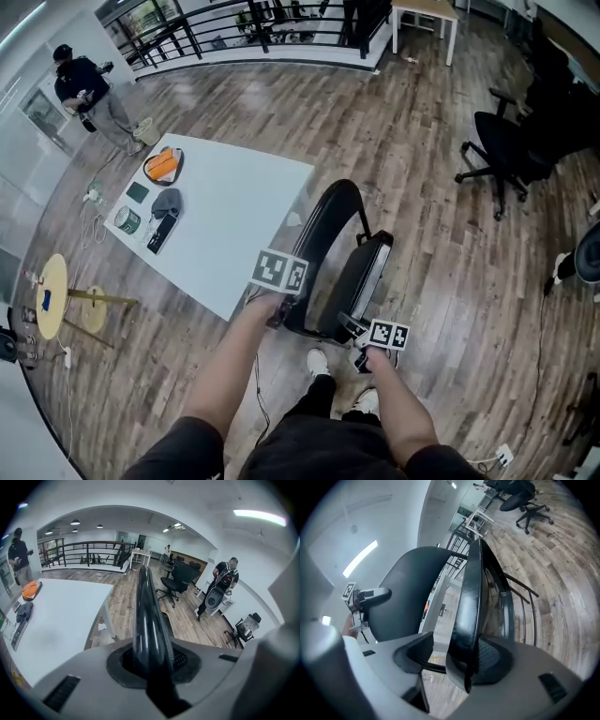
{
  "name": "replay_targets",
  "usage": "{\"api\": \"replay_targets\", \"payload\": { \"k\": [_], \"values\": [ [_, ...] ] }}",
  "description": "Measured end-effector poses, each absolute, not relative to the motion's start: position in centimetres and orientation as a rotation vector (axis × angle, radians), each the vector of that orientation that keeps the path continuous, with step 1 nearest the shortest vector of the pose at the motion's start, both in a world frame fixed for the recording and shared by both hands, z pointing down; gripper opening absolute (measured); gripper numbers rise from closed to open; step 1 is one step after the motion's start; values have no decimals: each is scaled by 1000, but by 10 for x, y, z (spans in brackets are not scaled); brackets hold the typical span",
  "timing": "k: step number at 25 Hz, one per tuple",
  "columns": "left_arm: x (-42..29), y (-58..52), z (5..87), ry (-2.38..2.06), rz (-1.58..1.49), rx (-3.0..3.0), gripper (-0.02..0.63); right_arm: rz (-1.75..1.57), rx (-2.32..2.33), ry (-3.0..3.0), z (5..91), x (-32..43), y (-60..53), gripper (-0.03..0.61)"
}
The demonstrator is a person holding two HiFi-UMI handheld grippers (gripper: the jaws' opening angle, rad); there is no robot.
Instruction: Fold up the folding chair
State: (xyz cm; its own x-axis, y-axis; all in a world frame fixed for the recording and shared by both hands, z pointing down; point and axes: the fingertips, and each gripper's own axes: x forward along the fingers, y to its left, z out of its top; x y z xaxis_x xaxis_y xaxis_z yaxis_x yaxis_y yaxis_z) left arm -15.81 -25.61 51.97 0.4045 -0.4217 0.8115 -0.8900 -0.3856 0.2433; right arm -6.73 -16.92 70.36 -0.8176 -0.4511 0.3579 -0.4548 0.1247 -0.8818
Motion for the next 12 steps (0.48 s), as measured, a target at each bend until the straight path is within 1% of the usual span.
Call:
{"api": "replay_targets", "payload": {
  "k": [4, 8, 12],
  "values": [
    [-183, -260, 519, -1116, 867, 1972, 71, 1797, 865, -2377, 695, -118, -178, 258],
    [-199, -267, 517, -1118, 860, 1976, 71, 1749, 824, -2382, 692, -151, -188, 257],
    [-211, -272, 516, -1123, 862, 1972, 71, 1687, 800, -2358, 694, -178, -196, 230]
  ]
}}
